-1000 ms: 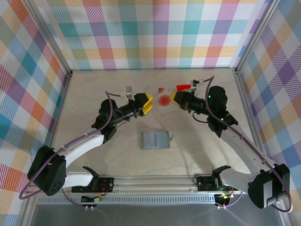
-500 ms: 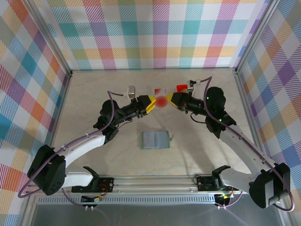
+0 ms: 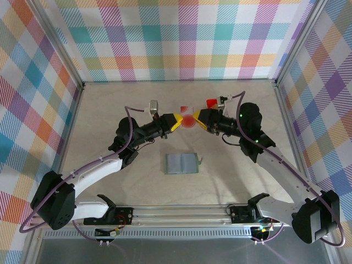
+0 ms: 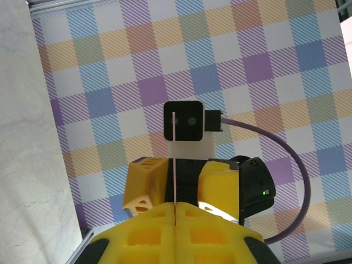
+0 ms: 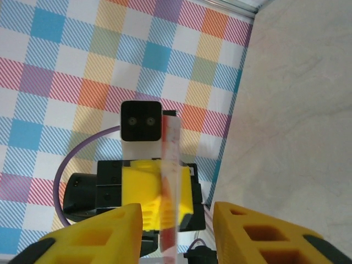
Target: Put the credit cards into the card holder
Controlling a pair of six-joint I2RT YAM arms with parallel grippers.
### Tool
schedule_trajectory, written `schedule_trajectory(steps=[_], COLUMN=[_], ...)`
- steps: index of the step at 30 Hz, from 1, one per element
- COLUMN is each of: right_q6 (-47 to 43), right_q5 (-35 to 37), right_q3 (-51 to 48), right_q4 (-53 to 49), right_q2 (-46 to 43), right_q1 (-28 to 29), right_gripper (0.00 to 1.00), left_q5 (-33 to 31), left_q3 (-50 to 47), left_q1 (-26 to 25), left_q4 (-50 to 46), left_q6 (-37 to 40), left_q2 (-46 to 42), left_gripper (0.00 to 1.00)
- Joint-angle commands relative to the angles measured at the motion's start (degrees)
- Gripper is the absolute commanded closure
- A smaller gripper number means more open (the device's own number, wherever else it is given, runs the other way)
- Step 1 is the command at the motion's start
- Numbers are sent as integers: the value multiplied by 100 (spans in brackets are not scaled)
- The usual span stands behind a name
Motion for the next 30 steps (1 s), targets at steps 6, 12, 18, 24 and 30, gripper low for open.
schedule_trajectory(steps=[6, 12, 18, 24, 30], right_q6=[-820, -733, -596, -552, -874], right_q5=[-214, -653, -817, -863, -528], right_q3=[179, 298, 310, 337, 417], right_q4=[-1048, -1003, -737, -672, -1210], right_q2=[-447, -144, 22, 129, 146], right_q1=[8, 13, 9, 16, 8], right_gripper=[61, 63, 72, 100, 100], left_q5=[-26, 52, 95, 125, -46], left_q3=[24, 63, 114, 124, 21], left_q1=[-29, -29, -29, -29, -3], left_q4=[-90, -161, -231, -246, -402], left_q6=[155, 216, 238, 242, 301], left_q2=[-235, -220, -162, -120, -211], left_gripper=[100, 100, 100, 100, 42])
